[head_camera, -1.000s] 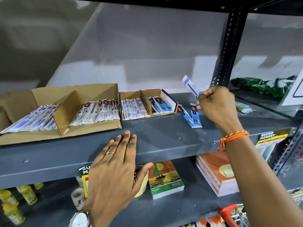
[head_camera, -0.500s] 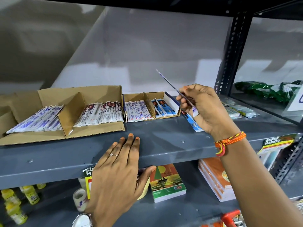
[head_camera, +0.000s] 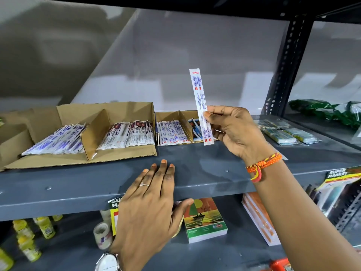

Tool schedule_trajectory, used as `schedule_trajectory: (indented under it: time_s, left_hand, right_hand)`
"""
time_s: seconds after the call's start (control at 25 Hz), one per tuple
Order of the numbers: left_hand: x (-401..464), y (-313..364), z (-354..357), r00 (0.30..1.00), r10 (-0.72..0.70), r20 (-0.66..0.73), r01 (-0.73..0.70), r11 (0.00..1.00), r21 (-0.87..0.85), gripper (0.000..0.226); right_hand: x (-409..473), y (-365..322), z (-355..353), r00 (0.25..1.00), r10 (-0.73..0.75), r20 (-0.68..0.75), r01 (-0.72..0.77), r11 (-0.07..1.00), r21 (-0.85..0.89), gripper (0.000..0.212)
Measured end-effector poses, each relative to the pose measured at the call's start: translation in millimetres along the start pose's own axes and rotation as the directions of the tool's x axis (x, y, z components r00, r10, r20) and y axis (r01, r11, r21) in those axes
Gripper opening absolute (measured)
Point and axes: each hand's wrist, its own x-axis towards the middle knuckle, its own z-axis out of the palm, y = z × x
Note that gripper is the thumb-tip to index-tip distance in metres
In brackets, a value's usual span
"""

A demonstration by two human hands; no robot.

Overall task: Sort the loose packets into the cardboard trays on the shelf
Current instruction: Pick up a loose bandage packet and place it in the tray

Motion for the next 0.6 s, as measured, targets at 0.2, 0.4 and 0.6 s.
schedule_trajectory:
  time_s: [0.2, 0.4, 0.6]
  left_hand:
    - [0.0, 0.8, 1.5, 1.000, -0.001, -0.015, 0.001, 1.000, 0.013, 0.075]
    - [0.7, 1.6, -0.4, 0.999, -0.007, -0.032, 0.009, 0.999, 0.039, 0.074]
    - [0.7, 1.6, -2.1, 1.000, -0.016, -0.017, 0.016, 0.999, 0.040, 0.075]
  right_hand:
    - [28.1, -1.8, 15.2, 0.998, -0.028, 0.063, 0.036, 0.991, -0.132, 0.010]
    - [71.7, -0.8, 53.1, 0.987, -0.064, 0.148, 0.153, 0.664, -0.732, 0.015]
    - [98.5, 11.8, 78.2, 0.962, -0.031, 0.270, 0.271, 0.199, -0.942, 0.027]
